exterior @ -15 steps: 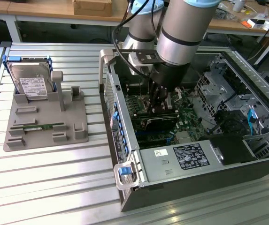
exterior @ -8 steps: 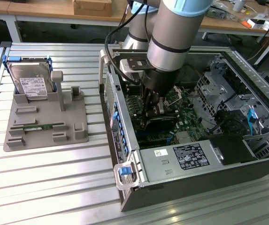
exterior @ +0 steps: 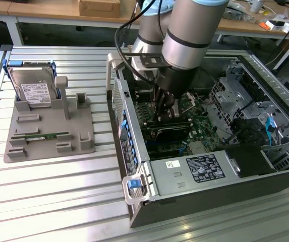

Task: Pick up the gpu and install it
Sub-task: 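Press down on the gpu until it lock into place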

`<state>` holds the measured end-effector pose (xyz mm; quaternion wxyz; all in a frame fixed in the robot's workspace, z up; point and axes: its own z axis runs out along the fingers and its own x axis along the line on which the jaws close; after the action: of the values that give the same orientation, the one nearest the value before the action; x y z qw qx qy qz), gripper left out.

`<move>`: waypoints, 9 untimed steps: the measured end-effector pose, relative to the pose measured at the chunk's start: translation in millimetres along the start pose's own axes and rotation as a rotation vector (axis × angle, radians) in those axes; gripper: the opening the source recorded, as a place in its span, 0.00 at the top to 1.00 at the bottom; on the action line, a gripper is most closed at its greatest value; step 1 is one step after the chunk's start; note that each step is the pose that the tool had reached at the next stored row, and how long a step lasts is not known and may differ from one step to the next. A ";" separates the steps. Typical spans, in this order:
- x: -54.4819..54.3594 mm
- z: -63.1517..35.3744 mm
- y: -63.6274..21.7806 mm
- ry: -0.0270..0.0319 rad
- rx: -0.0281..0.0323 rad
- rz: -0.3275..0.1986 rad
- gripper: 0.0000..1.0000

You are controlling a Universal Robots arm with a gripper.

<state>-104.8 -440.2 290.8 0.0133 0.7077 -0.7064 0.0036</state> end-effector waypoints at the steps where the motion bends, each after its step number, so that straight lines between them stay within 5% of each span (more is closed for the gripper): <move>1: 0.0 0.3 -7.9 0.0002 -0.0092 0.000 0.81; 3: 0.0 1.8 -26.7 0.0002 -0.0337 -0.001 0.81; 5: -0.1 5.7 -44.9 0.0002 -0.0520 -0.001 0.81; 9: -0.1 12.5 -68.8 0.0002 -0.0762 -0.002 0.81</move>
<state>-36.1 -440.2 277.3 0.0403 0.7074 -0.7053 -0.0233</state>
